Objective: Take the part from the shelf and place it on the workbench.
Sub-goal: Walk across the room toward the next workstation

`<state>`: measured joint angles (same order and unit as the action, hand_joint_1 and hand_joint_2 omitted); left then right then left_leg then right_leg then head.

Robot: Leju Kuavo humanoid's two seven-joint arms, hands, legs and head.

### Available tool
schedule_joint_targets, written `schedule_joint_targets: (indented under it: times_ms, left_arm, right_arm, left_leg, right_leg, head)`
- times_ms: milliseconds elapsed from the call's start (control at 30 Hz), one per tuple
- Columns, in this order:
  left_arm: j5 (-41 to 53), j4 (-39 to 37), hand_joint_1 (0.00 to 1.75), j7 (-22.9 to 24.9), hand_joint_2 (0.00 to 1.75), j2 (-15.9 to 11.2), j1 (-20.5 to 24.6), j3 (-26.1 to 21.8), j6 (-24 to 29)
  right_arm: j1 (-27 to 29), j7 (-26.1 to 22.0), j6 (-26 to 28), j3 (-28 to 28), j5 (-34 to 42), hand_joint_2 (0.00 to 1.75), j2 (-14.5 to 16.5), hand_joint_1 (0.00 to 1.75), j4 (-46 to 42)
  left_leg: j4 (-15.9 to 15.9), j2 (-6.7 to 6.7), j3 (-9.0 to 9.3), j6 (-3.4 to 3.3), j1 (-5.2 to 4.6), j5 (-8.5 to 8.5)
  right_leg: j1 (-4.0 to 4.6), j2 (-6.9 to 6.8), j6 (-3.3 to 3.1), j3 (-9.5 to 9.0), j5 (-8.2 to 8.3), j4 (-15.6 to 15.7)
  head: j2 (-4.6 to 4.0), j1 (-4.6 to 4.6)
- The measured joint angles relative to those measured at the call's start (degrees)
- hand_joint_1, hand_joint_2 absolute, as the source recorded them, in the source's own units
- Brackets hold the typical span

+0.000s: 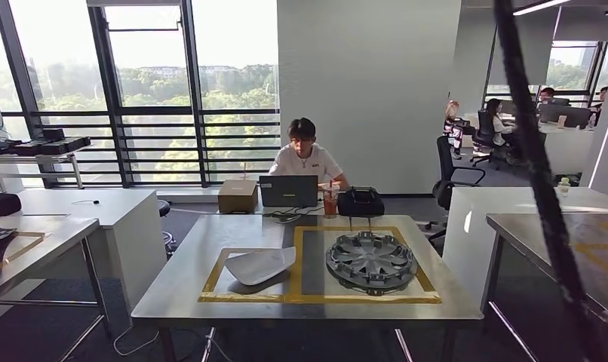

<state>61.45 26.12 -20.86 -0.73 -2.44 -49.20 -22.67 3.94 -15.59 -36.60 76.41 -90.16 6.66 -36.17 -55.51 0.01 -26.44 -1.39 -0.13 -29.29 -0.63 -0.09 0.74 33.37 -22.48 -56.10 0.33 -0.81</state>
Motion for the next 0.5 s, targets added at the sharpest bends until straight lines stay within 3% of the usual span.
schedule_joint_targets:
  times_ms: [67,167,200,233,267,333,400,433,500]
  left_arm:
    - [0.1,-0.2,0.0,0.0,0.0,-0.1,0.3,0.0,0.0]
    - [0.4,-0.5,0.0,-0.1,0.0,-0.1,0.6,0.0,0.0]
    - [0.4,-0.6,0.0,-0.1,0.0,0.0,0.6,0.0,0.1]
    - [0.5,-0.8,0.0,-0.1,0.0,0.0,0.6,0.0,0.1]
    - [0.5,-0.9,0.0,-0.1,0.0,0.0,0.6,0.0,0.2]
    - [0.7,-1.1,0.0,-0.2,0.0,0.0,0.8,0.0,0.2]
    - [0.8,-1.3,0.0,-0.2,0.0,-0.1,1.0,0.0,0.3]
    - [0.9,-1.4,0.0,-0.2,0.0,-0.1,1.2,0.0,0.4]
    - [0.9,-1.6,0.0,-0.3,0.0,-0.2,1.3,0.0,0.4]
  right_arm:
    - [0.1,0.0,-0.1,0.2,0.0,0.0,0.0,0.0,0.0]
    - [0.0,-0.1,-0.1,0.4,0.0,0.0,-0.1,0.0,0.0]
    - [0.0,-0.1,-0.1,0.4,0.0,0.0,-0.1,0.0,0.0]
    - [0.0,-0.2,-0.1,0.4,0.0,0.0,-0.1,0.0,0.0]
    - [0.0,-0.2,-0.1,0.4,0.0,0.0,-0.1,0.0,0.0]
    - [-0.1,-0.2,0.1,0.5,0.0,0.0,-0.1,0.0,0.0]
    - [-0.3,-0.3,0.2,0.5,0.0,0.0,0.0,0.0,0.1]
    - [-0.4,-0.3,0.3,0.6,0.0,0.0,0.0,0.0,0.1]
    - [-0.3,-0.5,0.3,0.8,0.0,0.0,0.1,0.0,0.1]
  left_leg:
    - [0.5,0.16,-1.2,-0.92,0.19,1.55]
    - [0.6,0.38,-3.78,-1.47,0.18,3.76]
    - [0.6,0.47,-4.72,-1.42,0.15,4.47]
    - [0.5,0.55,-5.58,-1.33,0.14,5.19]
    - [0.4,0.62,-6.48,-1.2,0.17,5.91]
    - [-0.1,0.64,-8.12,-0.76,0.26,7.17]
    - [-0.6,0.64,-9.37,-0.11,0.21,8.26]
    - [-0.8,0.64,-9.67,0.25,0.19,8.78]
    - [-0.5,0.61,-9.89,0.95,0.31,9.89]
  right_leg:
    - [-0.06,0.04,0.04,1.04,-1.8,-1.6]
    - [-0.21,0.08,-0.49,3.97,-9.39,-11.1]
    - [-0.27,0.08,-0.25,4.42,-10.84,-14.4]
    - [-0.34,0.07,0.25,4.09,-11.03,-16.3]
    - [-0.44,0.07,0.9,2.76,-10.11,-16.1]
    - [-0.67,0.06,1.82,-2.66,-7.69,-9.7]
    - [-0.5,0.17,1.32,-7.75,-7.88,-1.6]
    - [-0.32,0.23,0.78,-8.82,-8.42,0.6]
    - [-0.1,0.21,-0.34,-8.33,-8.11,1.2]
  head:
    - [0.0,0.1]
    - [0.01,0.31]
    - [0.01,0.33]
    - [0.01,0.36]
    - [0.02,0.4]
    - [0.02,0.42]
    - [0.02,0.38]
    - [0.01,0.36]
    - [-0.01,0.29]
